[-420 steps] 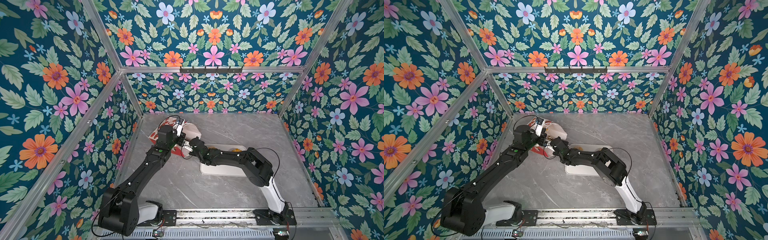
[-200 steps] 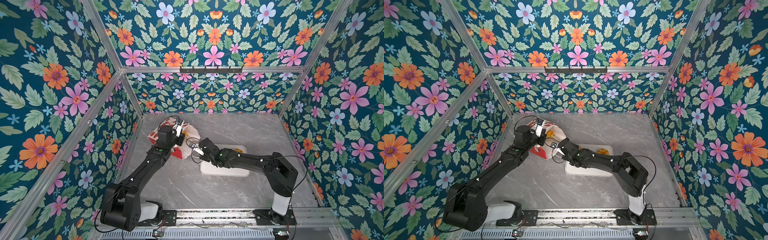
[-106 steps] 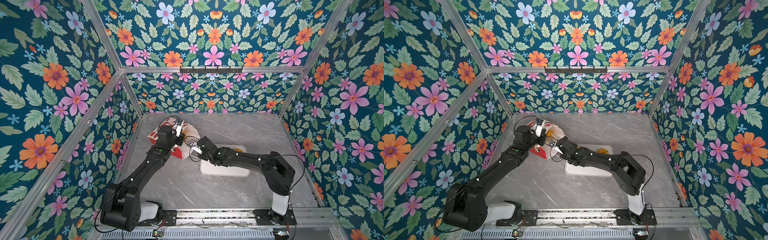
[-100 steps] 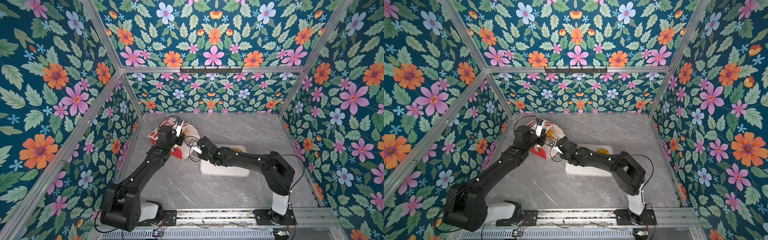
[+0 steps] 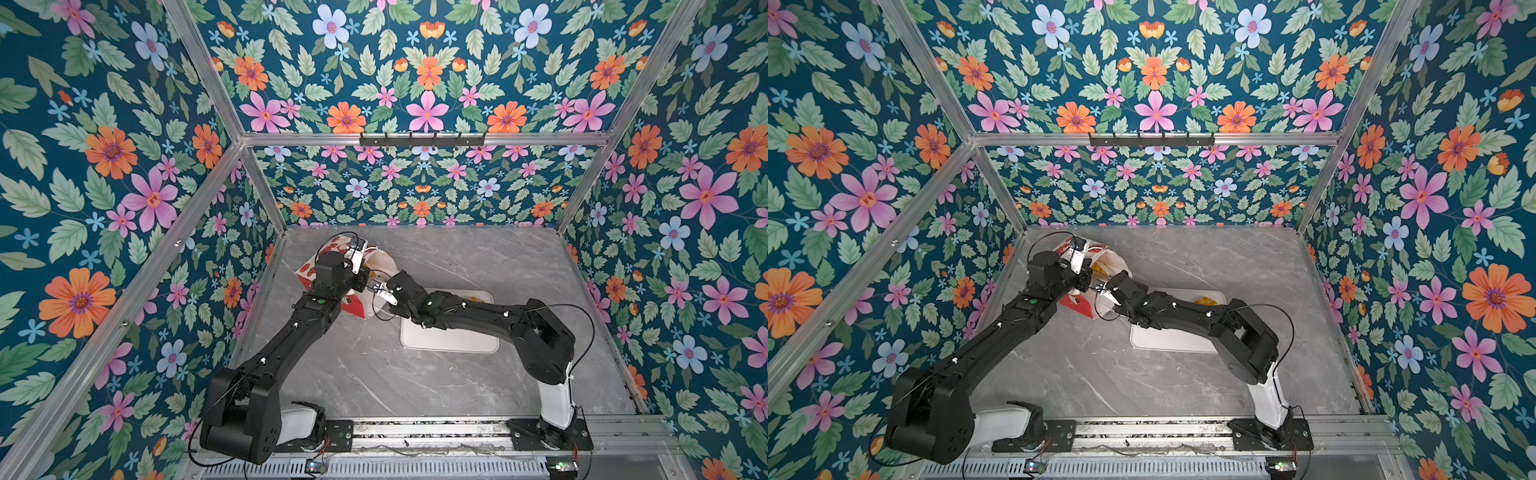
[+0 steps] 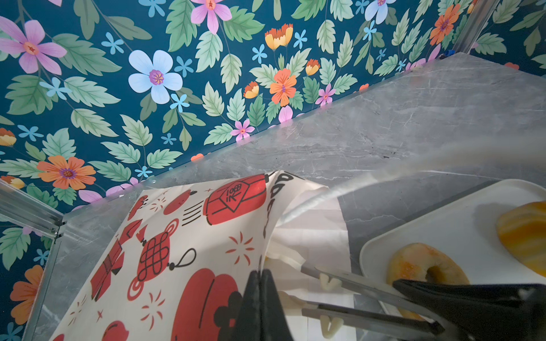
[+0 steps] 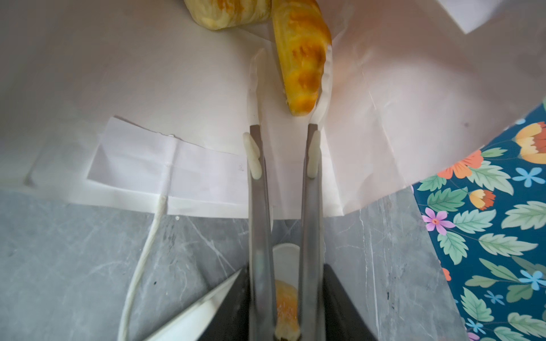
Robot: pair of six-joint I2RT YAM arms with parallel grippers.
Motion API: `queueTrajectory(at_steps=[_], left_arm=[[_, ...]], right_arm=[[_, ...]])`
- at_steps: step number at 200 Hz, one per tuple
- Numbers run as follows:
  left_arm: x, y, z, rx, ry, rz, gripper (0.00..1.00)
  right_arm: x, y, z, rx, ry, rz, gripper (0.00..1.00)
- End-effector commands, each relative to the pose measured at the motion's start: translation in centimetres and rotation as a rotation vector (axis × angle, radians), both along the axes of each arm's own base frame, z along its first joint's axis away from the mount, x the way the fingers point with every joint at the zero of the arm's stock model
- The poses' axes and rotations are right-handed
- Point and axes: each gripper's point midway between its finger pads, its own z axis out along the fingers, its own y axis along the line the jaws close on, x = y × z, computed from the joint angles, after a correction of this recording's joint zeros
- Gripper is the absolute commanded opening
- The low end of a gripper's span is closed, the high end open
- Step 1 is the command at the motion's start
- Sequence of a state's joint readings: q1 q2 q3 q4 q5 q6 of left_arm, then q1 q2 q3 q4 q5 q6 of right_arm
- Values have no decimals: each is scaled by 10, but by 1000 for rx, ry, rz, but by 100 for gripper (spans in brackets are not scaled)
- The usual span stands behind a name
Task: Take the fake bread out of the paper bag
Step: 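Close the tongs on the yellow croissant inside the bag with the right gripper, then pull the yellow croissant out of the bag with the right gripper's tongs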
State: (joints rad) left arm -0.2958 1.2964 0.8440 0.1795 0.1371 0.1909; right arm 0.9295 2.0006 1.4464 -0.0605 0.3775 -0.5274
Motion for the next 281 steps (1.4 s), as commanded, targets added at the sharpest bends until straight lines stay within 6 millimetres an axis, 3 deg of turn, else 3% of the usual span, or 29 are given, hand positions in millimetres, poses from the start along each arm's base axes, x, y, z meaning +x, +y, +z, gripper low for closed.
queueTrajectory(at_steps=[1,52,112,145,185,258,261,281], left_arm=[[1,-1,8,-11,-28,-4,0],[1,-1,8,-10,-27,-2,0],[4,0,4,-9,-21,9,0],[7,2,4,-12,-20,26,0],[10,8,5,-19,-29,62,0],[15,18,5,-30,-33,121,0],[16,19,4,-29,-32,125,0],[17,21,3,-28,-32,136,0]], right_arm=[[9,4,3,12,-18,-13,36],[26,4,0,-19,-71,-56,26],[19,-7,14,-21,-100,-57,11],[6,-24,26,-46,-86,-57,9],[-18,-46,24,-90,-37,-58,0],[-62,-83,37,-138,0,-95,0],[-65,-86,49,-112,-14,-100,0],[-77,-99,61,-73,-20,-125,0]])
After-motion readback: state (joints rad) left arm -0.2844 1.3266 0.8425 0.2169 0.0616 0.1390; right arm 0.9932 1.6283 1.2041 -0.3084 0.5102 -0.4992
